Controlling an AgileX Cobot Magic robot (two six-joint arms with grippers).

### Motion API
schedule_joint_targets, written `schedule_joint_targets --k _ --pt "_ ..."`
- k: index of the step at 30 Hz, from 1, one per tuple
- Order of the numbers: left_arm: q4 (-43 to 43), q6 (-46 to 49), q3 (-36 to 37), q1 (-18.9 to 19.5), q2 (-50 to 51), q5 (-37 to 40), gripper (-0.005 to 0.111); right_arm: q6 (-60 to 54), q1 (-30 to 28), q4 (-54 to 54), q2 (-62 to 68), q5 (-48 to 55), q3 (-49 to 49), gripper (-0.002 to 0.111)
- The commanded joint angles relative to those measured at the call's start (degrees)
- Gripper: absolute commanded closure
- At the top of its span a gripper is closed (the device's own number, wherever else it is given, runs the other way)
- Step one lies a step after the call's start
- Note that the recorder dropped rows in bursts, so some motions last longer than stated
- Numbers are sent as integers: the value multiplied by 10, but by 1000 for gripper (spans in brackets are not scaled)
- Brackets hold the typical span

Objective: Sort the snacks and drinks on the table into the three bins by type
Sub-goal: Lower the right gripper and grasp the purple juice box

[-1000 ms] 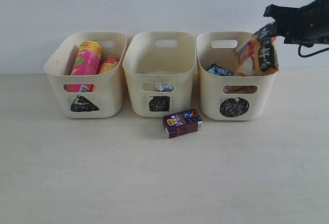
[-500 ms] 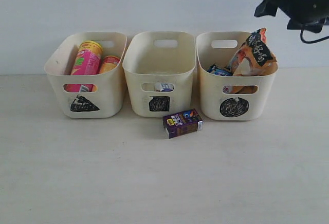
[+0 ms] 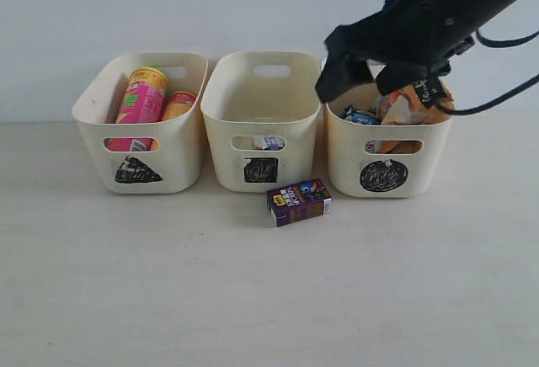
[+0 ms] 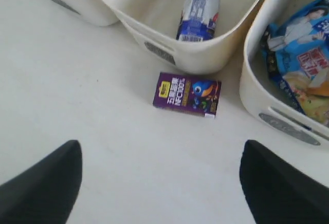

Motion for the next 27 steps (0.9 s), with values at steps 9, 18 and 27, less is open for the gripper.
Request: schedule_joint_targets --k 9,18,27 --pt "-4 8 2 -6 -4 -5 102 251 135 -227 73 -30 8 12" --pt "-4 8 2 -6 -4 -3 102 305 135 -228 141 -189 66 12" --pt "-4 8 2 -6 -4 -3 102 398 135 -312 202 -262 66 12"
